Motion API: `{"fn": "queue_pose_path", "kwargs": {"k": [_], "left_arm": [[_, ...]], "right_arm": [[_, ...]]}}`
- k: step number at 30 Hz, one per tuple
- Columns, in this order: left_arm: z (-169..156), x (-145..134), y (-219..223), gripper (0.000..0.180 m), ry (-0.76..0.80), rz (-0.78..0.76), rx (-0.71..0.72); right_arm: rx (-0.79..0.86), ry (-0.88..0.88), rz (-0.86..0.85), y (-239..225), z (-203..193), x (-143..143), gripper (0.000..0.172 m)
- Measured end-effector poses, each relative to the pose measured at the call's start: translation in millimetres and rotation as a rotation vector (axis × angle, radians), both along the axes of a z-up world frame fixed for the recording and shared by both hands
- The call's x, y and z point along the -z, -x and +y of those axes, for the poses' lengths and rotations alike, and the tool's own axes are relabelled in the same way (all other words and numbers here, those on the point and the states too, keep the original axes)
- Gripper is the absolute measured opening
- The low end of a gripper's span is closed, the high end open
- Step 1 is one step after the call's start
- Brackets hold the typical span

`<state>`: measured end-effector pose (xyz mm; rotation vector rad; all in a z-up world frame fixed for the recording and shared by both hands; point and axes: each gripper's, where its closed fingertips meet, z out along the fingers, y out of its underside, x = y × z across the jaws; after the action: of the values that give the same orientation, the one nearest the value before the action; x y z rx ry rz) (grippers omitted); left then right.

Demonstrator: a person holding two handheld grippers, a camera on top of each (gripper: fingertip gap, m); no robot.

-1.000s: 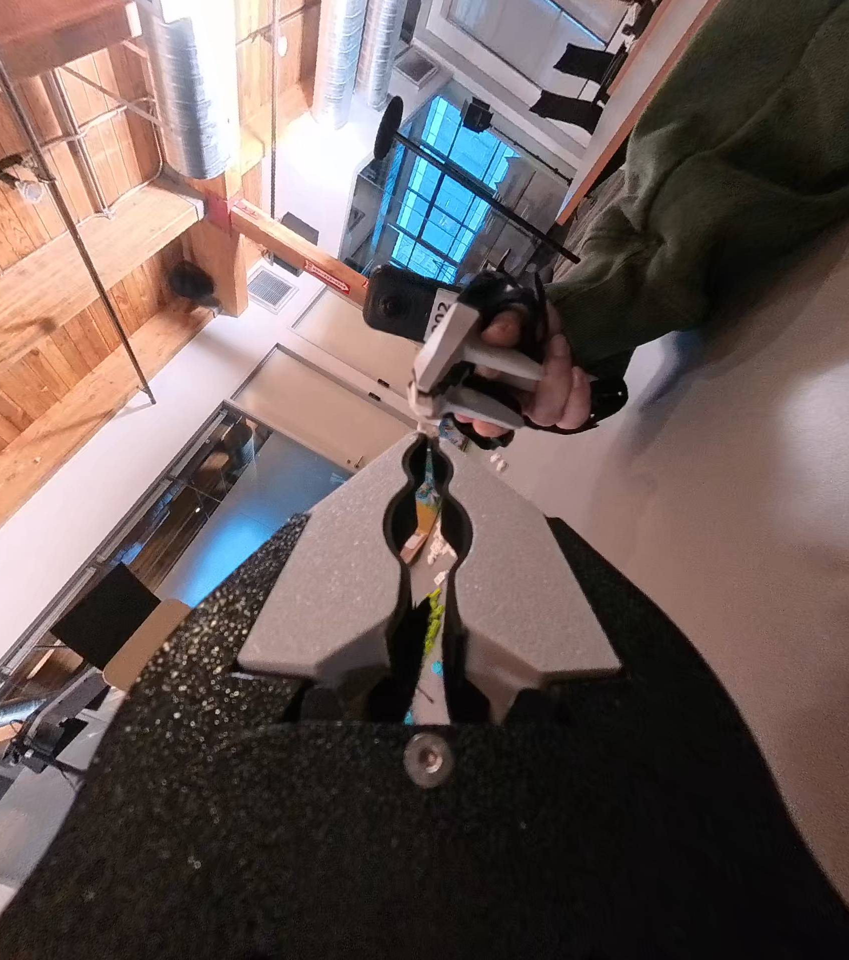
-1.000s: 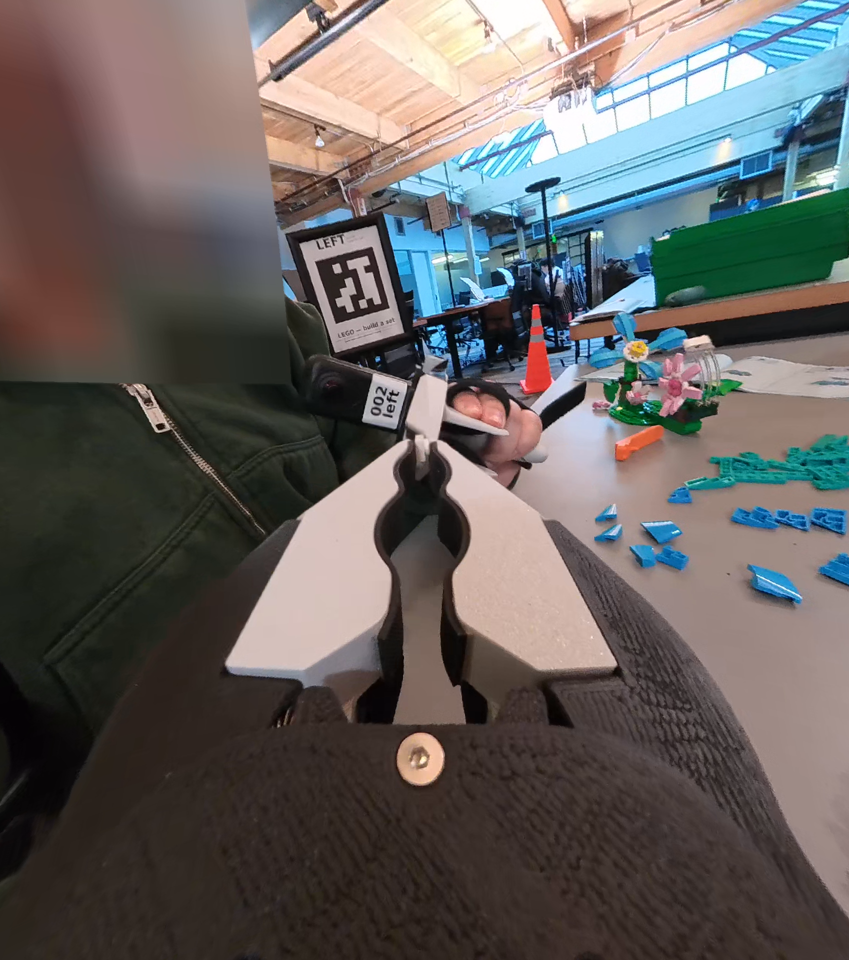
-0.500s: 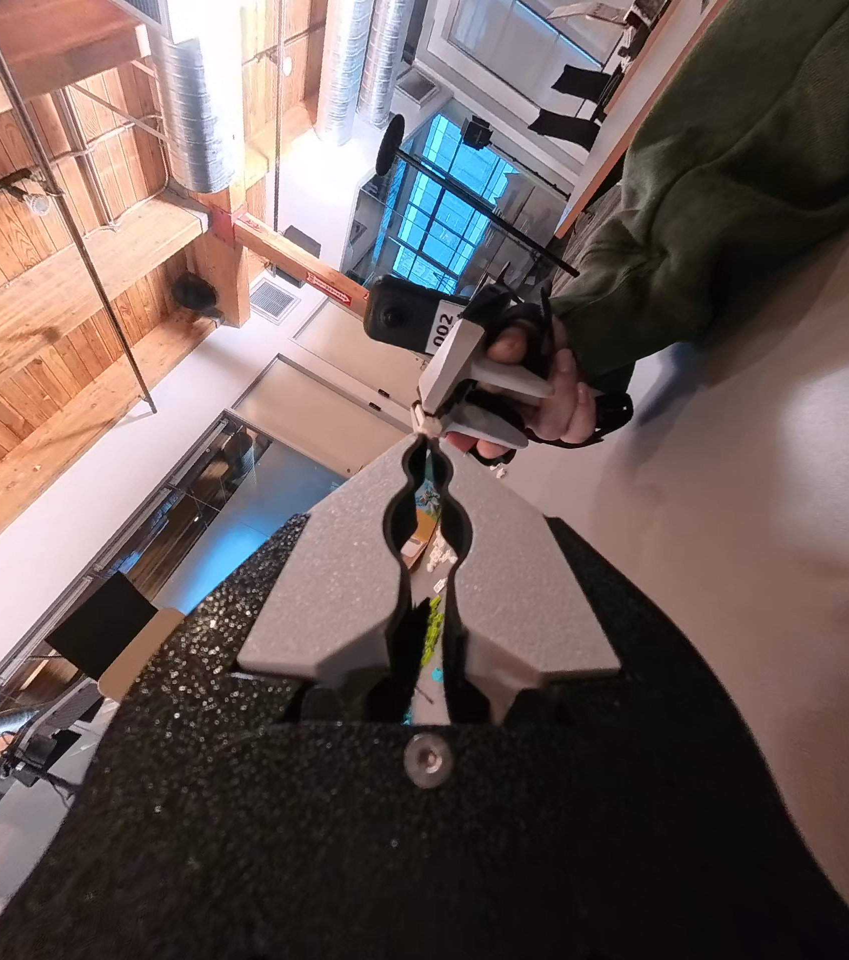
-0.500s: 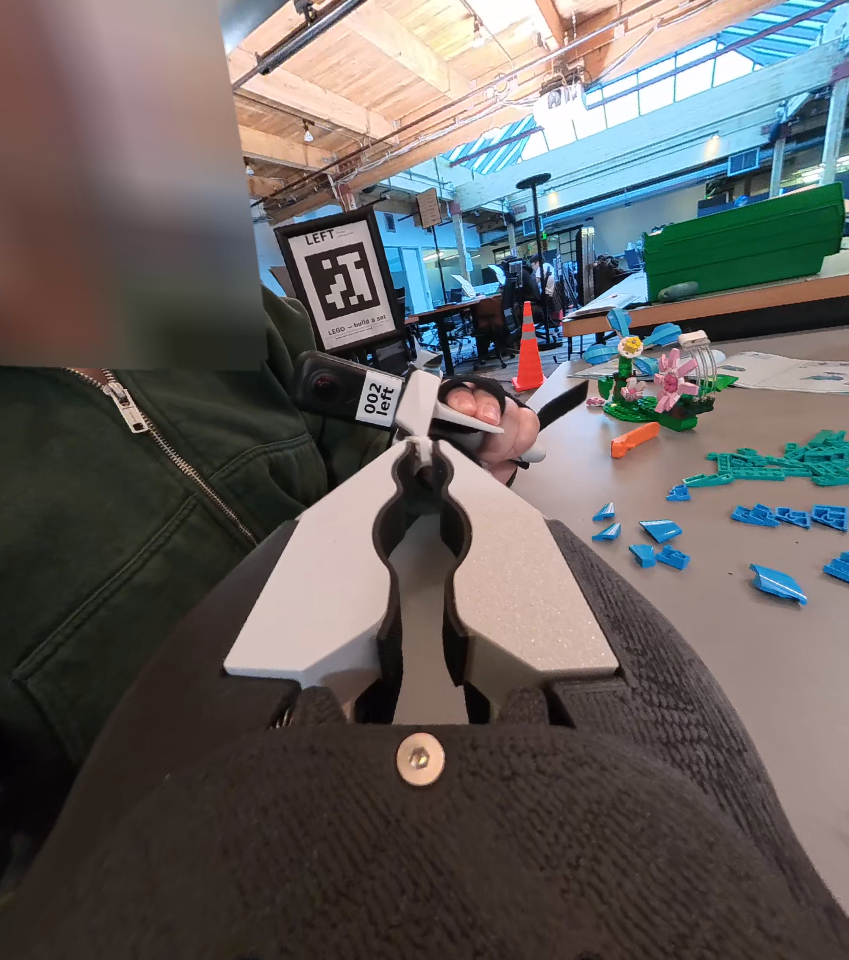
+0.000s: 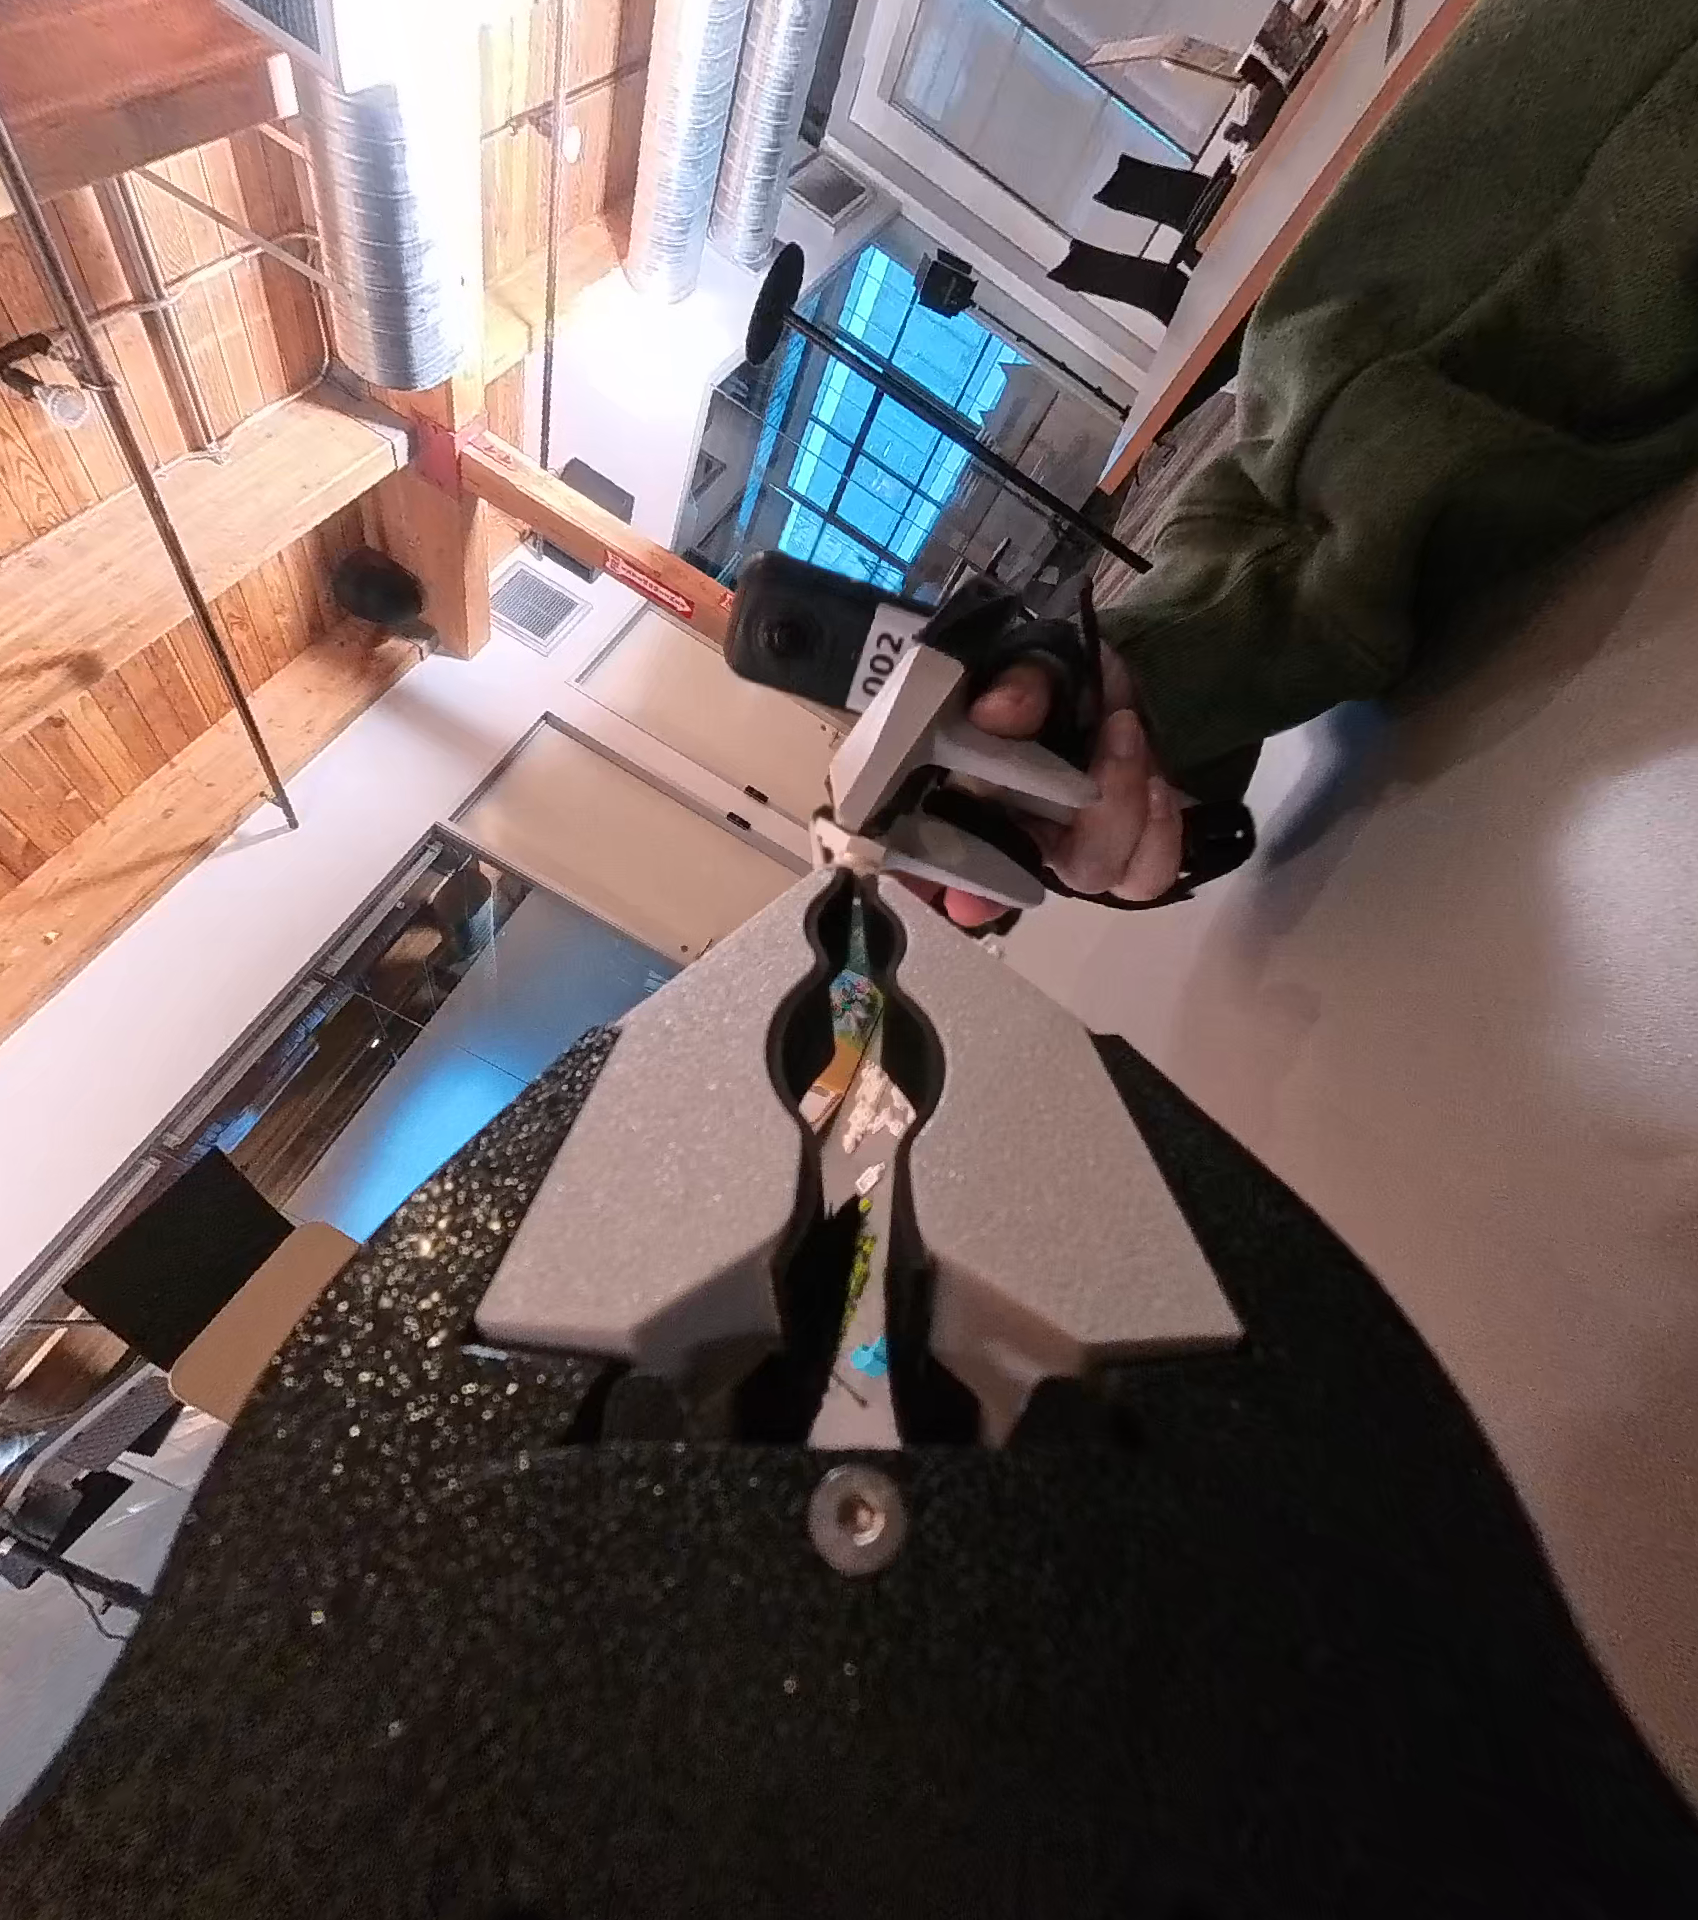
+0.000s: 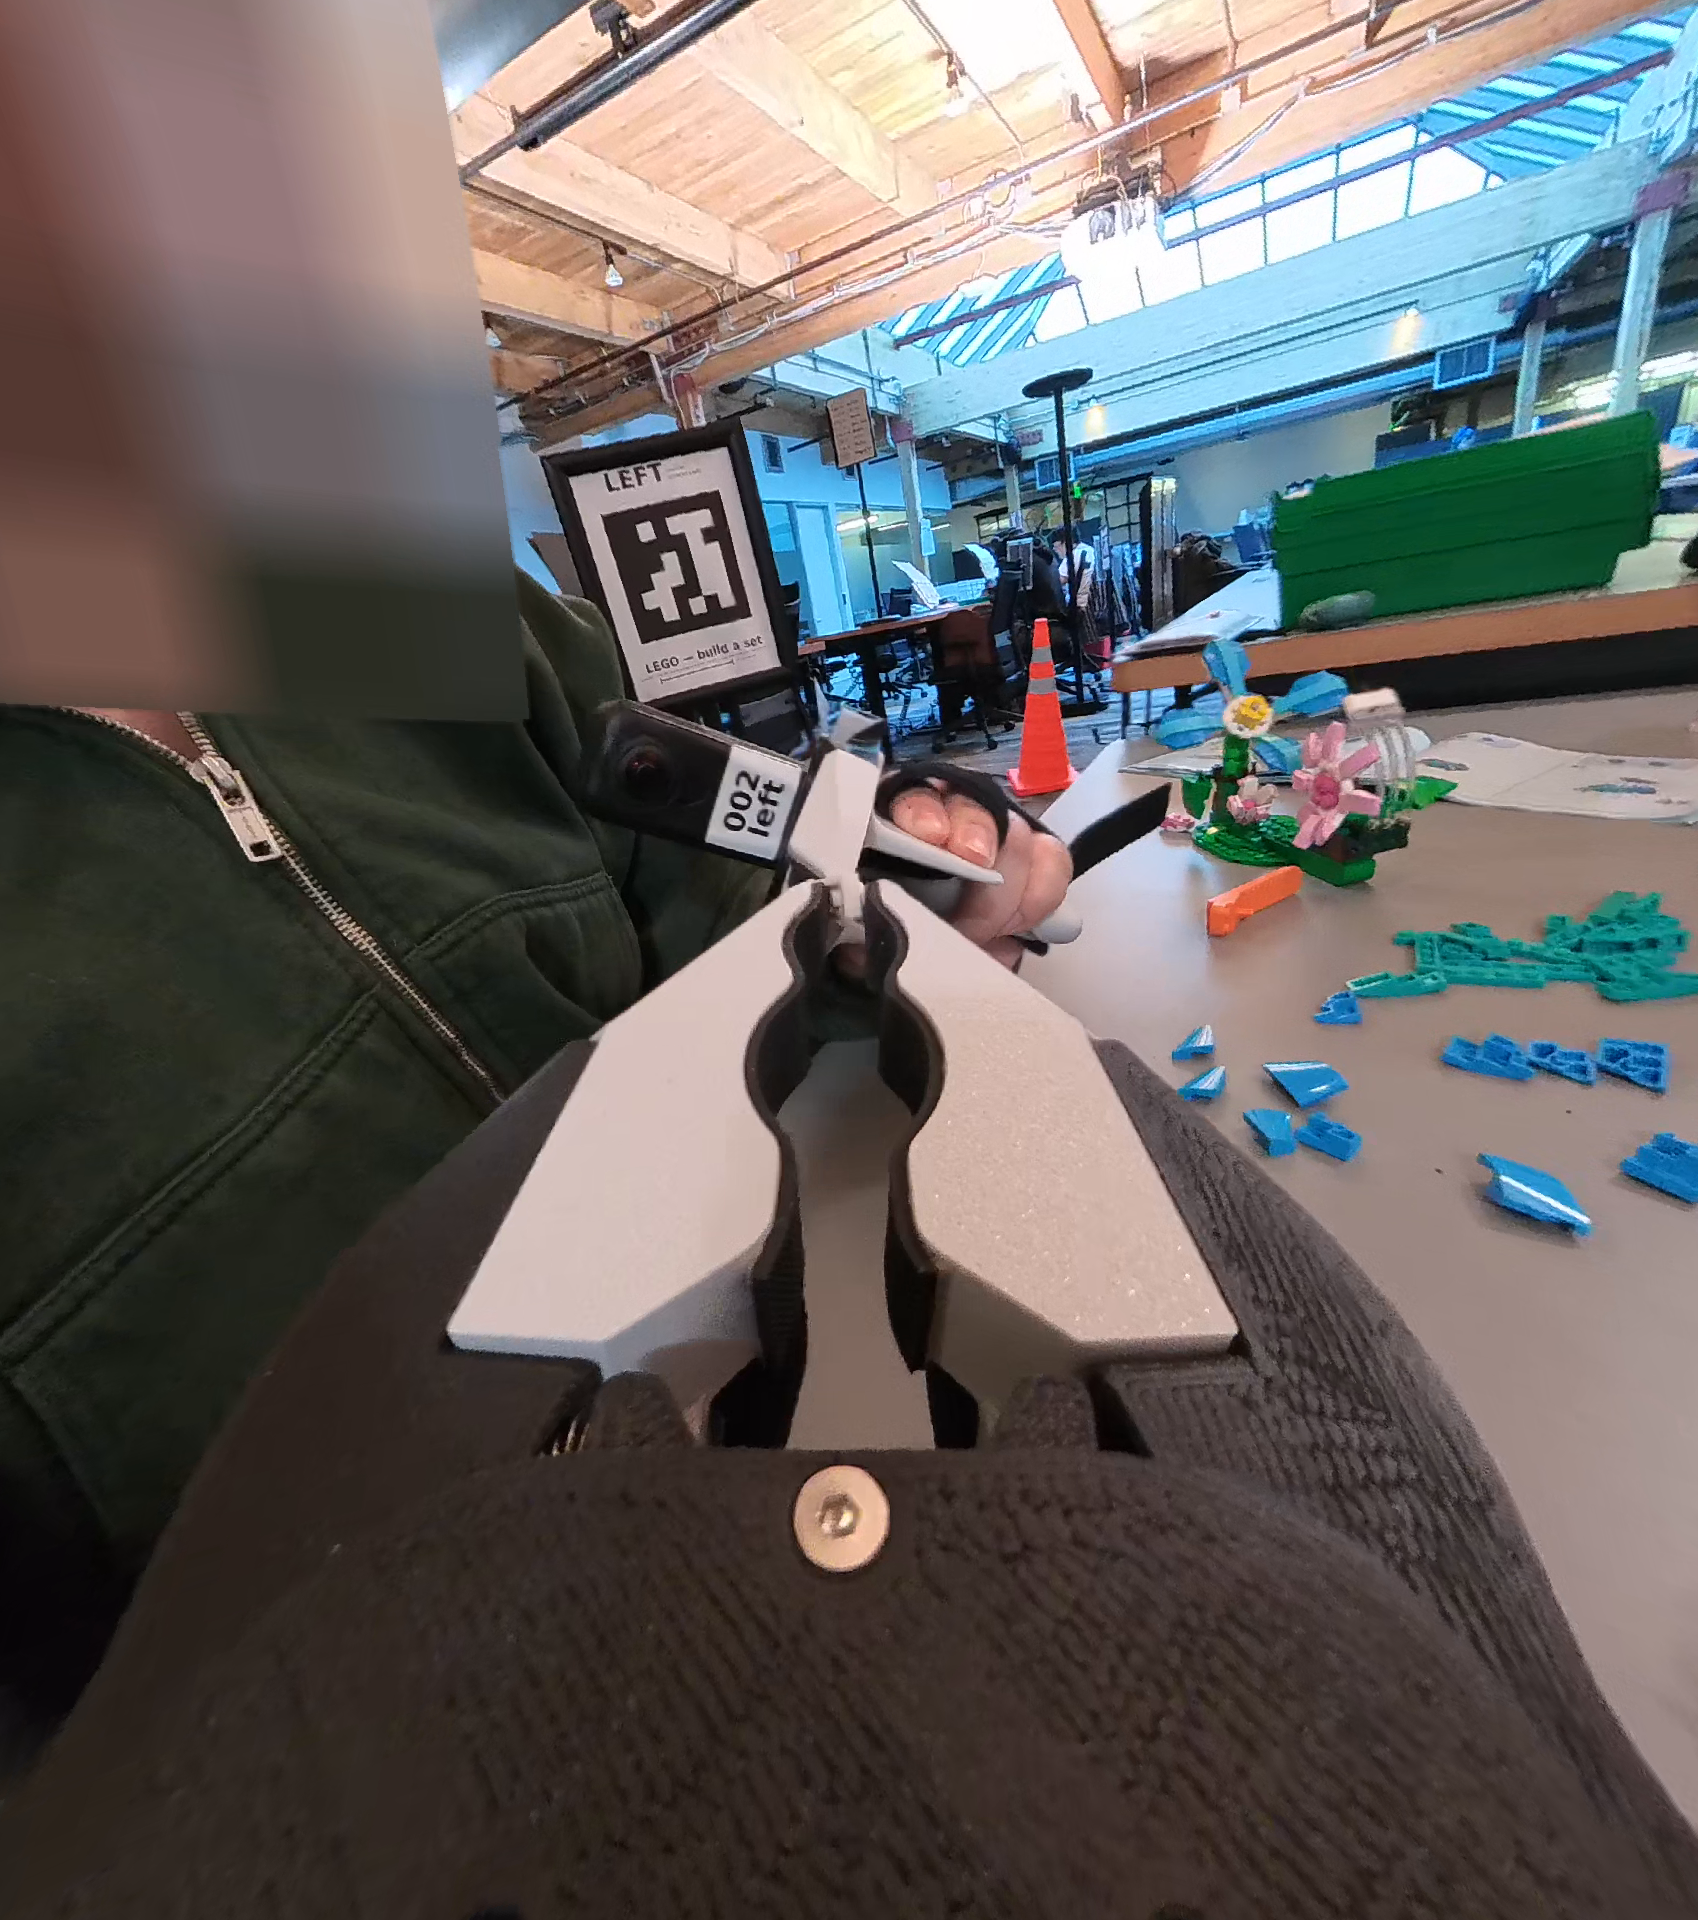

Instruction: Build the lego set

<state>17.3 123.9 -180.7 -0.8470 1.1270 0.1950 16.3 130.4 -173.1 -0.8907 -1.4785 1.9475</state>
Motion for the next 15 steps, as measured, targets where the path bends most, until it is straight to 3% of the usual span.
{"fn": "queue_pose_path", "kwargs": {"k": [7, 12, 15], "left_arm": [[17, 12, 10, 0.000, 0.040, 0.062, -0.101], [48, 63, 25, 0.000, 0.283, 0.310, -0.205], [52, 89, 30, 0.000, 0.328, 0.510, -0.212]], "right_arm": [[0.119, -0.078, 0.021, 0, 15, -1, 0.004], [0.298, -0.275, -0.110, 4, 43, 25, 0.004], [0.356, -0.369, -0.162, 4, 53, 38, 0.004]]}}
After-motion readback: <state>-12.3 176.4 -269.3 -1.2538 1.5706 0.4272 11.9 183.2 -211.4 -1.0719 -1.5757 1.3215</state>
